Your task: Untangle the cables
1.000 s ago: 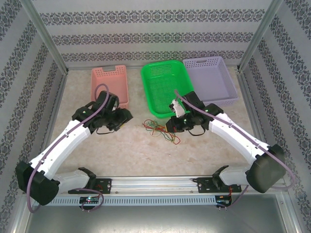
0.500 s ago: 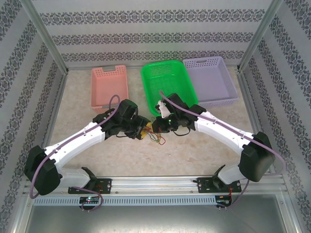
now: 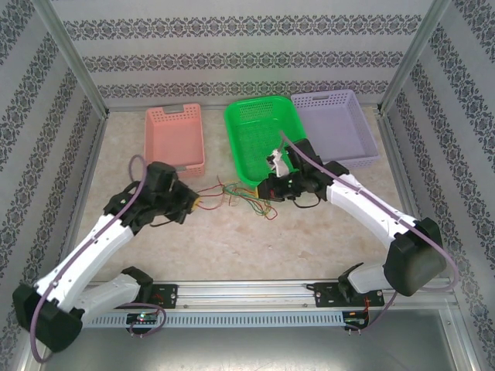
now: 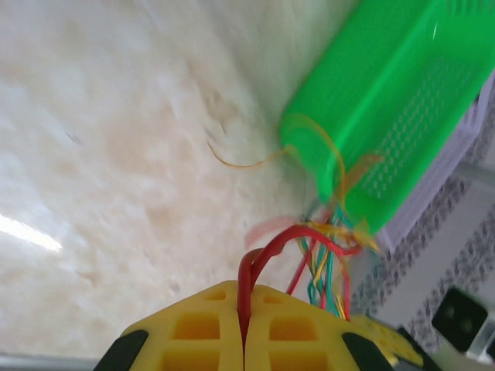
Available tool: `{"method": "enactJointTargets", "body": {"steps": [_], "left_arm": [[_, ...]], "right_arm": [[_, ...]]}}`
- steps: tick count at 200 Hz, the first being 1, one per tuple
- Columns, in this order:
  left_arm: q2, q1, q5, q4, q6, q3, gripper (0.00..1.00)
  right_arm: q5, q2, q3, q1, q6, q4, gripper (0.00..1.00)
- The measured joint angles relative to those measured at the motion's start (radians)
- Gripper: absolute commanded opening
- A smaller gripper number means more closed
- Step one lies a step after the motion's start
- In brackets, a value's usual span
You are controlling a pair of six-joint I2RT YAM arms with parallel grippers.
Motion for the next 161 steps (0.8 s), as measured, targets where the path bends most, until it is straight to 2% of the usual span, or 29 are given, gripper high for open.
{"method": "enactJointTargets", "body": {"steps": [27,78,130,146,161], "left_arm": [[-0.027,0.074,-0.034,-0.096,0.072,-0.045,0.00],[-0.002,0.124,-0.101,-0.196,0.251,0.051,0.00],[0.041,0.141,-0.135,-0.267,0.416,0.136,0.00],[0.047,0.145,-0.100,-0.253,0.477,0.164,0.00],[0.064,0.145,-0.003,-0.200,0.528,0.167,0.00]], "right_arm": [[-0.007,0.000,-0.001,-0.026,-0.047,-0.057,0.00],[0.026,-0.051,-0.011,-0.087,-0.129,-0.154,0.00],[0.125,-0.069,-0.010,-0.113,-0.227,-0.280,0.00],[0.132,-0.077,-0.010,-0.120,-0.246,-0.295,0.00],[0.149,-0.076,-0.011,-0.120,-0.266,-0.311,0.00]]}}
